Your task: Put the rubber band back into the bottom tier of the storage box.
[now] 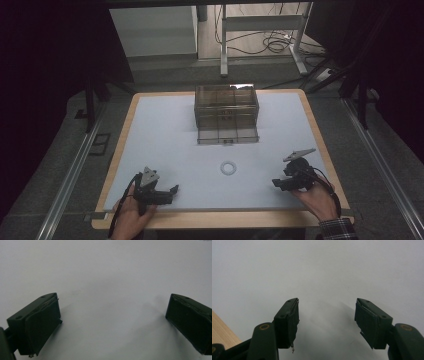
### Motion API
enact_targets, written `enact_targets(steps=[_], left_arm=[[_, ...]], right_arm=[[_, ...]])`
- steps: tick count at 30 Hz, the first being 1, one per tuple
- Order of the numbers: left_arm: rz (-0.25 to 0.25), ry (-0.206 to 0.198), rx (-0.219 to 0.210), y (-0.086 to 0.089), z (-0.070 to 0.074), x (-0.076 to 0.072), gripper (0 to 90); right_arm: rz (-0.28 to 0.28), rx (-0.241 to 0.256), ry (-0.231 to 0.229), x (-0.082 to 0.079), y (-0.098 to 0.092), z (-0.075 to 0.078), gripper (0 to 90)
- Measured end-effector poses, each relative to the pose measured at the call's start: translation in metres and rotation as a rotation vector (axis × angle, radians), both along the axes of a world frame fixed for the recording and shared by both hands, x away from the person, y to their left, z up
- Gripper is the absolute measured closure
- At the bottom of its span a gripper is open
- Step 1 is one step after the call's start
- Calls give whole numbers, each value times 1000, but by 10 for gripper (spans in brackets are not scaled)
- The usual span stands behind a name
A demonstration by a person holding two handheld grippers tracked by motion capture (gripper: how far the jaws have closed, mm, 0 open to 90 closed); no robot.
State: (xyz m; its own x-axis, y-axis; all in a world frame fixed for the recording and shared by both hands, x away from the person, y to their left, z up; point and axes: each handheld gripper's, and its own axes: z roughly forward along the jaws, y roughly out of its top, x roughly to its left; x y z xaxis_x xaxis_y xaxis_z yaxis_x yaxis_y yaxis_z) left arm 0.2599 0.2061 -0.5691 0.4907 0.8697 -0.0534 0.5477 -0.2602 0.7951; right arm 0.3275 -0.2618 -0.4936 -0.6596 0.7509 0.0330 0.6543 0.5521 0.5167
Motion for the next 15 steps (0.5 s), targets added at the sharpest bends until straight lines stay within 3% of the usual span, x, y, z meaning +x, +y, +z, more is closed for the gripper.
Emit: enact_targets(steps=[11,15], left_arm=[[0,0,0,0,0,0,0],[0,0,-1,0,0,0,0]], right_arm=[[-16,5,-5,11,10,6,310],[1,-9,-2,15,16,9,370]])
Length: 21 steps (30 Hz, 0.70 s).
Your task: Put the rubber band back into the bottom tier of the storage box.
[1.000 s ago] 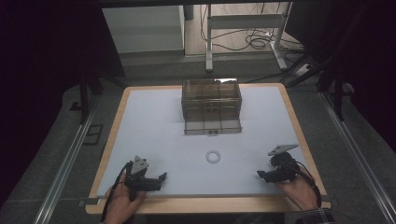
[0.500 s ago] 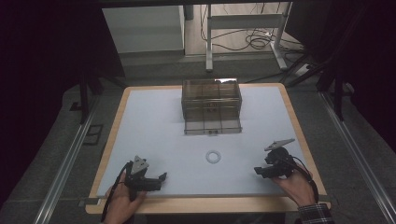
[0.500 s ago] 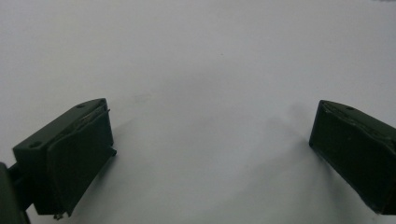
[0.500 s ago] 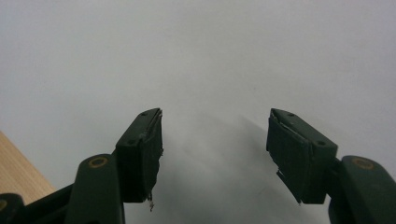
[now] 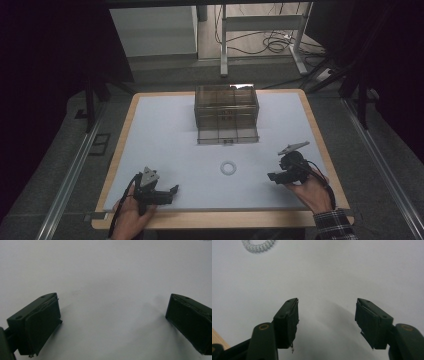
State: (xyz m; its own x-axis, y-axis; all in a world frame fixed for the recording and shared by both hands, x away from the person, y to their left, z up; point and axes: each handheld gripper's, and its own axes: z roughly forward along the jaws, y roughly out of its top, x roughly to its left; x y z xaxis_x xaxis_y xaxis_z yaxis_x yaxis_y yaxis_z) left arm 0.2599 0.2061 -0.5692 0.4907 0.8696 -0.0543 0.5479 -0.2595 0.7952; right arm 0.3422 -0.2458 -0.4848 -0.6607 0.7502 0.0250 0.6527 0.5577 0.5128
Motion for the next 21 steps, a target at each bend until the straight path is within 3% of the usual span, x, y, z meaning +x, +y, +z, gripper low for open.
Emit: enact_targets(steps=[21], left_arm=[[0,-1,1,0,0,0,0]], right_arm=[[45,-3,16,30,33,0,551]])
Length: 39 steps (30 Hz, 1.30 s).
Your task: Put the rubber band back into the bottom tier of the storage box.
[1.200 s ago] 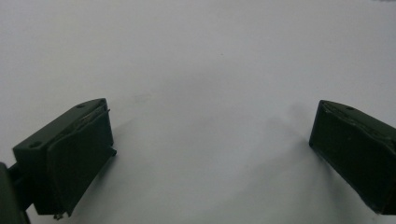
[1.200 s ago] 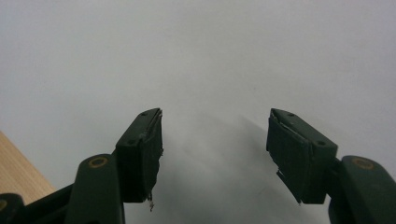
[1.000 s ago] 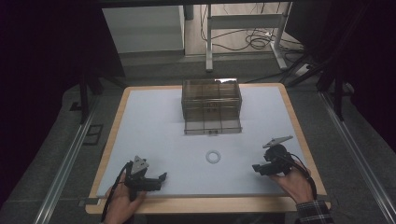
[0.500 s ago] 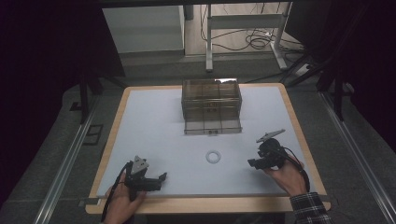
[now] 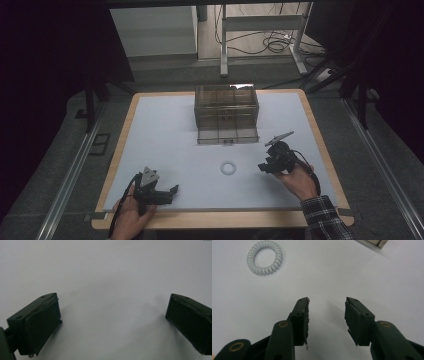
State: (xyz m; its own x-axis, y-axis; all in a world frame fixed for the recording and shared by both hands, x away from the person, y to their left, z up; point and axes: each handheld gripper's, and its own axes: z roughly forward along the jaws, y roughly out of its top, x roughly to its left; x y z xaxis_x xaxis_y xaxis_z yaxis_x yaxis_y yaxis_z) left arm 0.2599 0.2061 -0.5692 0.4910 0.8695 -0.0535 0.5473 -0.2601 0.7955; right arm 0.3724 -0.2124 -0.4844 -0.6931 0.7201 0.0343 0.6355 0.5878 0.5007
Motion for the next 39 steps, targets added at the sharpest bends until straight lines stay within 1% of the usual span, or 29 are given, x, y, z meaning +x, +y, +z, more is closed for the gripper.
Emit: enact_targets(steps=[5,7,8,11,12,13,14,16,17,19,20,22,28,31,32,34,39], left_arm=[[0,0,0,0,0,0,0],[0,0,0,0,0,0,0],[0,0,0,0,0,0,0],[0,0,0,0,0,0,0],[0,0,0,0,0,0,0],[0,0,0,0,0,0,0],[0,0,0,0,0,0,0],[0,0,0,0,0,0,0],[0,0,0,0,0,0,0],[0,0,-1,0,0,0,0],[0,0,0,0,0,0,0],[0,0,-1,0,0,0,0],[0,0,-1,0,0,0,0],[0,0,-1,0,0,0,0],[0,0,-1,0,0,0,0],[1,0,-1,0,0,0,0],[0,0,-1,0,0,0,0]], right_arm=[[17,1,11,9,10,-2,583],[17,-3,13,10,12,-2,588],[32,-8,20,13,17,-2,599],[43,-14,26,15,23,-2,611],[52,-17,32,18,28,-2,632],[52,-17,32,18,28,-2,632],[65,-20,39,21,34,-3,652],[72,-25,43,22,36,-3,659],[91,-34,45,24,43,-3,675],[97,-34,48,25,45,-3,681],[107,-41,50,26,51,-3,696],[110,-43,52,27,52,-3,700],[146,-53,69,31,68,-3,720],[155,-59,72,33,75,-2,721],[166,-62,73,34,80,-2,721],[170,-63,74,35,82,-2,721],[195,-69,83,37,96,-4,714]])
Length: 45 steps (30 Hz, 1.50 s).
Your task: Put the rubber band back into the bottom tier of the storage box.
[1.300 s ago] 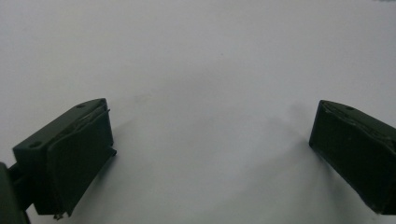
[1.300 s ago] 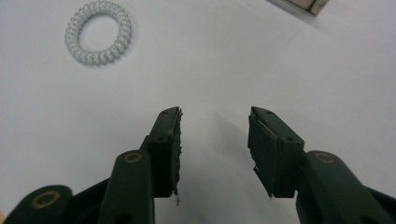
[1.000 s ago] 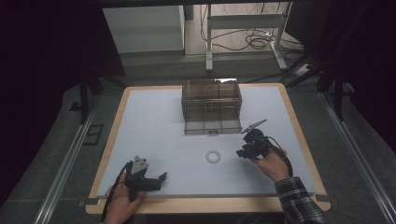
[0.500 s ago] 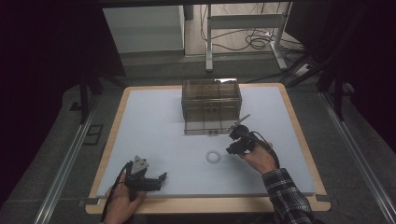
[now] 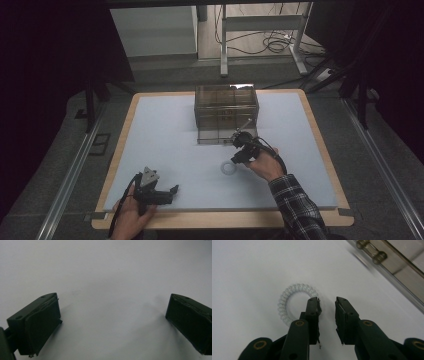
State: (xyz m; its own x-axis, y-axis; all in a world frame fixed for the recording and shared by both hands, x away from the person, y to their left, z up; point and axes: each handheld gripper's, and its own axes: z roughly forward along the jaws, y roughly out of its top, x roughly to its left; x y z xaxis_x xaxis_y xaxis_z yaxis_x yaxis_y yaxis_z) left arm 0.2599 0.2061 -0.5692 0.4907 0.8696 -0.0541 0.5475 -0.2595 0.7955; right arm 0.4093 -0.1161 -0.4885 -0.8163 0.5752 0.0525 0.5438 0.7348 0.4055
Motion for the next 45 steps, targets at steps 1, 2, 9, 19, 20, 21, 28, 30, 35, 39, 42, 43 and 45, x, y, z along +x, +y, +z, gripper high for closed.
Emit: enact_targets(steps=[1,2,9,19,20,21,28,30,35,39,42,43,45], left_arm=[[0,0,0,0,0,0,0],[0,0,0,0,0,0,0],[0,0,0,0,0,0,0],[0,0,1,0,0,0,0],[0,0,0,0,0,0,0],[0,0,0,0,0,0,0],[0,0,0,0,0,0,0],[0,0,0,0,0,0,0],[0,0,0,0,0,0,0],[-1,0,0,0,0,0,0],[-1,0,1,0,0,0,0],[-1,0,0,0,0,0,0],[-1,0,0,0,0,0,0]], right_arm=[[5,-5,0,1,2,-1,714],[7,-9,2,1,4,-2,712],[26,-69,5,3,12,-10,723],[48,-106,9,0,17,-11,816],[47,-99,14,0,16,-10,816],[44,-87,17,0,15,-9,816],[23,-3,15,1,7,3,816],[18,13,9,2,5,8,816],[9,59,2,2,2,16,815],[6,86,-9,3,1,20,815],[0,108,-17,5,1,23,815],[0,114,-19,6,1,23,815],[-6,124,-22,7,2,24,815]])
